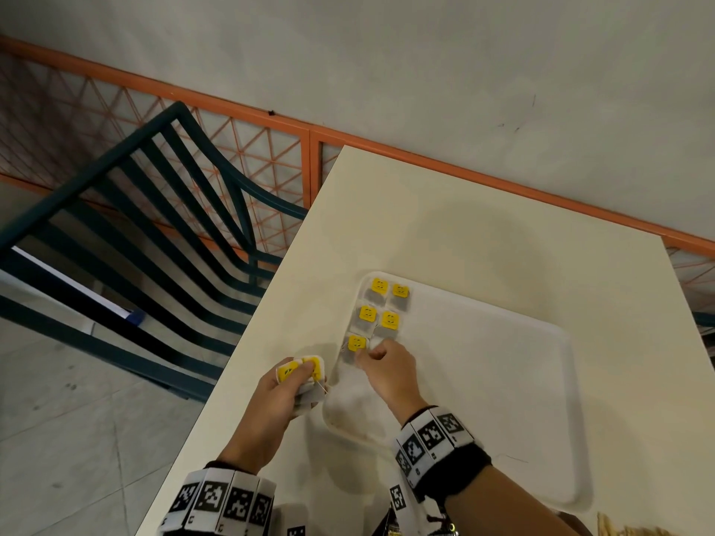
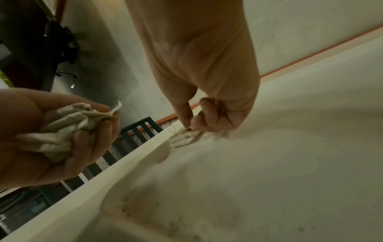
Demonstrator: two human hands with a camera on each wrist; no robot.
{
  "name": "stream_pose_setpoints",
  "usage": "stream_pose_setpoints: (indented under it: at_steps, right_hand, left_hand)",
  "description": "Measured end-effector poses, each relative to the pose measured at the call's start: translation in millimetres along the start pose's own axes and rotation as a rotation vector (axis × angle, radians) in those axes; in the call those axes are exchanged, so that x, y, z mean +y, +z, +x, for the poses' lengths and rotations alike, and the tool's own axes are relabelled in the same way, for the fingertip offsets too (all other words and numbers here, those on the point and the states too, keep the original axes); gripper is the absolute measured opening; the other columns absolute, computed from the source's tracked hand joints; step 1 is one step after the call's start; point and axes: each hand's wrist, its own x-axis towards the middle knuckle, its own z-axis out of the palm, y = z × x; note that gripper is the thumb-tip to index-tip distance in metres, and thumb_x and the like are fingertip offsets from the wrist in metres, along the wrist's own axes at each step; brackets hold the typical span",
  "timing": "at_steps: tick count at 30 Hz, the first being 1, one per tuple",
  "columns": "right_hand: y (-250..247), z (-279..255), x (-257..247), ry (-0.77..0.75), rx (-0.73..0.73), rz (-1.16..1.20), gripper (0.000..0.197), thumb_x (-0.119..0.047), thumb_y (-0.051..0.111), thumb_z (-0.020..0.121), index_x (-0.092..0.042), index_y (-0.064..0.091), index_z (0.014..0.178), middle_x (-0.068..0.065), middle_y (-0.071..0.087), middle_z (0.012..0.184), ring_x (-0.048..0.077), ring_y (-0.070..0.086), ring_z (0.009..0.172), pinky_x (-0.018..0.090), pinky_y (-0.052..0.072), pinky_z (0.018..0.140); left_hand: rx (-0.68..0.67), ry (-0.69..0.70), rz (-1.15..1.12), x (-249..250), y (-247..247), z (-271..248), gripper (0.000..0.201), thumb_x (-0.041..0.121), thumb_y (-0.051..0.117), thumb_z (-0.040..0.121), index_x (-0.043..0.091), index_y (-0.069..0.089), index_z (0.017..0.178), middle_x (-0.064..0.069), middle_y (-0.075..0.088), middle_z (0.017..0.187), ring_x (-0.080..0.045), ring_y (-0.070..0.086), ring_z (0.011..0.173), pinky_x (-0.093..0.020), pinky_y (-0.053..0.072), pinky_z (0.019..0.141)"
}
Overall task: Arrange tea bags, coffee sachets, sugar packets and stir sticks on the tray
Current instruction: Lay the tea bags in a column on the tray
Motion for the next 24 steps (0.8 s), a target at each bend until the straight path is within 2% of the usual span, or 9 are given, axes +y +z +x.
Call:
stream_pose_setpoints:
  at_steps: [2, 6, 8, 10, 13, 14, 19, 22, 24]
  right_hand:
    - [-4, -8, -3, -0.089, -0.032, -0.002, 0.028, -0.026, 0.06, 0.087, -0.021, 0.046, 0.064, -0.006, 0.052, 0.067, 0.01, 0.047, 0.065, 0.011, 0.034, 0.054]
    - [-7, -34, -11, -0.171, -0.283, 0.167, 0.016, -0.034, 0.06, 0.088, -0.022, 0.059, 0.078, -0.008, 0.057, 0.071, 0.008, 0.048, 0.062, 0.016, 0.04, 0.062]
    - [-7, -41, -9, -0.179, -0.348, 0.184, 0.007, -0.028, 0.065, 0.085, -0.025, 0.06, 0.082, -0.011, 0.057, 0.071, 0.004, 0.05, 0.061, 0.013, 0.042, 0.062]
    - [-8, -44, -6, -0.187, -0.349, 0.202, 0.009, -0.019, 0.066, 0.084, -0.023, 0.059, 0.082, -0.008, 0.058, 0.073, 0.003, 0.052, 0.061, 0.008, 0.041, 0.058]
    - [-14, -45, -3, -0.141, -0.324, 0.248, 0.005, -0.014, 0.065, 0.085, -0.012, 0.062, 0.087, -0.003, 0.06, 0.073, 0.001, 0.053, 0.057, 0.008, 0.04, 0.051]
    - [-16, -46, -2, -0.118, -0.333, 0.268, 0.006, -0.013, 0.065, 0.085, -0.01, 0.062, 0.09, -0.001, 0.061, 0.073, 0.003, 0.054, 0.058, 0.009, 0.041, 0.05]
    - [-24, -53, 5, 0.011, -0.433, 0.471, 0.003, -0.012, 0.063, 0.087, -0.012, 0.062, 0.09, 0.002, 0.064, 0.08, 0.007, 0.062, 0.064, 0.018, 0.051, 0.058]
    - [-25, -57, 9, 0.035, -0.516, 0.468, 0.006, -0.009, 0.061, 0.088, -0.011, 0.062, 0.094, 0.002, 0.064, 0.081, 0.007, 0.063, 0.067, 0.019, 0.053, 0.062]
    - [-27, -57, 10, 0.042, -0.51, 0.497, 0.004, -0.008, 0.059, 0.089, -0.01, 0.062, 0.091, 0.003, 0.064, 0.079, 0.008, 0.064, 0.066, 0.019, 0.053, 0.063]
  left_hand:
    - [-0.007, 0.0, -0.003, 2, 2, -1, 0.016, 0.017, 0.05, 0.093, 0.014, 0.061, 0.082, -0.006, 0.067, 0.075, -0.019, 0.061, 0.073, -0.029, 0.044, 0.066]
    - [-0.08, -0.007, 0.021, 3, 5, -3, 0.018, 0.02, 0.047, 0.094, 0.009, 0.058, 0.085, -0.006, 0.062, 0.068, -0.013, 0.056, 0.06, -0.025, 0.039, 0.059]
    - [-0.146, -0.019, 0.006, 4, 8, -4, 0.021, 0.021, 0.045, 0.095, 0.008, 0.058, 0.086, -0.005, 0.059, 0.063, -0.013, 0.053, 0.057, -0.021, 0.039, 0.053]
    - [-0.209, -0.02, -0.015, 4, 11, -7, 0.02, 0.021, 0.045, 0.096, 0.007, 0.055, 0.088, -0.006, 0.057, 0.062, -0.013, 0.053, 0.056, -0.019, 0.043, 0.051]
    - [-0.195, -0.008, 0.043, 1, 11, -13, 0.012, 0.016, 0.05, 0.094, 0.007, 0.058, 0.096, -0.01, 0.065, 0.08, -0.019, 0.064, 0.073, -0.028, 0.053, 0.069]
    - [-0.181, -0.004, 0.073, 1, 10, -14, 0.011, 0.014, 0.051, 0.093, 0.009, 0.059, 0.098, -0.009, 0.066, 0.083, -0.018, 0.066, 0.077, -0.029, 0.054, 0.07]
    - [-0.127, 0.0, 0.117, -2, 7, -16, 0.01, 0.007, 0.051, 0.091, 0.008, 0.06, 0.096, -0.013, 0.063, 0.087, -0.023, 0.064, 0.082, -0.028, 0.056, 0.069]
    - [-0.125, 0.008, 0.101, -2, 8, -18, 0.011, 0.006, 0.051, 0.091, 0.01, 0.061, 0.096, -0.012, 0.065, 0.086, -0.024, 0.066, 0.08, -0.038, 0.055, 0.082]
    - [-0.131, 0.003, 0.106, -3, 9, -19, 0.011, 0.007, 0.052, 0.091, 0.009, 0.062, 0.095, -0.014, 0.065, 0.086, -0.025, 0.065, 0.079, -0.042, 0.051, 0.087]
